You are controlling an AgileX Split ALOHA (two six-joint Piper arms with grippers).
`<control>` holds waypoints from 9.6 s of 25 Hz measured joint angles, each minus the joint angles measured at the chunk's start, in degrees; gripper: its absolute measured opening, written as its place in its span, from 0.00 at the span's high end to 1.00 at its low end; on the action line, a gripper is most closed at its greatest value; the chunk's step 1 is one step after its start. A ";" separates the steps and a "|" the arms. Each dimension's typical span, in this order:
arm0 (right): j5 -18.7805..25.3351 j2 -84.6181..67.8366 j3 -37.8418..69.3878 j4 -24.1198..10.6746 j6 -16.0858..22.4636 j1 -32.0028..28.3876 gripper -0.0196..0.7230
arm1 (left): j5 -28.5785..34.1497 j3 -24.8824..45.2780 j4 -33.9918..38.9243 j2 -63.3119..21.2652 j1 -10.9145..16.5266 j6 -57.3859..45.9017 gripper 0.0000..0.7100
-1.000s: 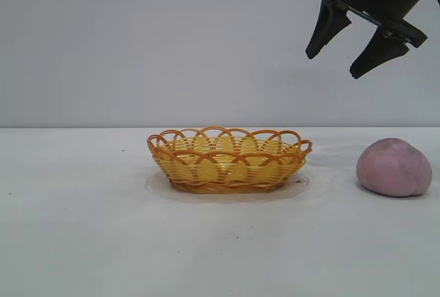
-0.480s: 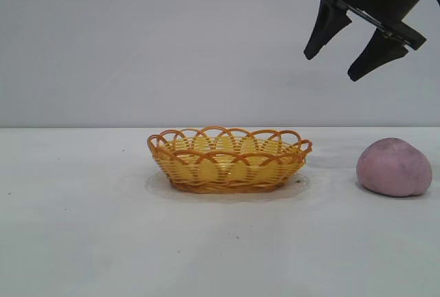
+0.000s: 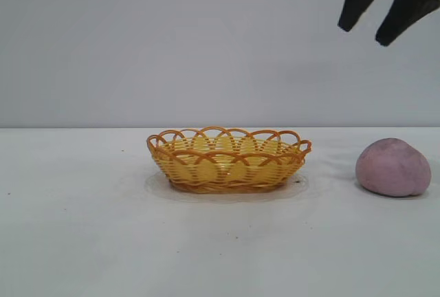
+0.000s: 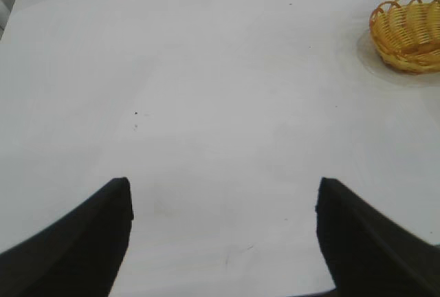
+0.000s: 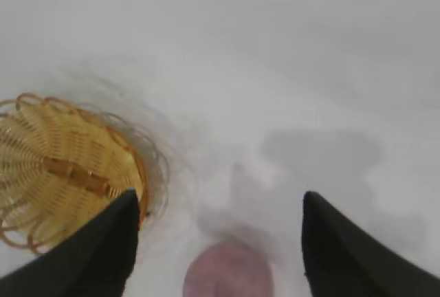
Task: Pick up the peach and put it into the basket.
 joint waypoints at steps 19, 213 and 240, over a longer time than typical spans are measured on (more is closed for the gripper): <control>8.99 0.98 3.90 -13.60 14.15 7.36 0.50 | -0.11 0.00 0.00 -0.08 0.00 0.00 0.26; 7.75 -104.76 53.62 -26.78 28.04 -1.26 0.25 | -0.11 0.09 -0.49 -0.12 0.00 0.00 0.26; 7.75 -104.76 53.62 -26.68 27.93 -1.26 0.25 | -0.11 0.09 -0.73 -0.12 0.00 0.00 0.26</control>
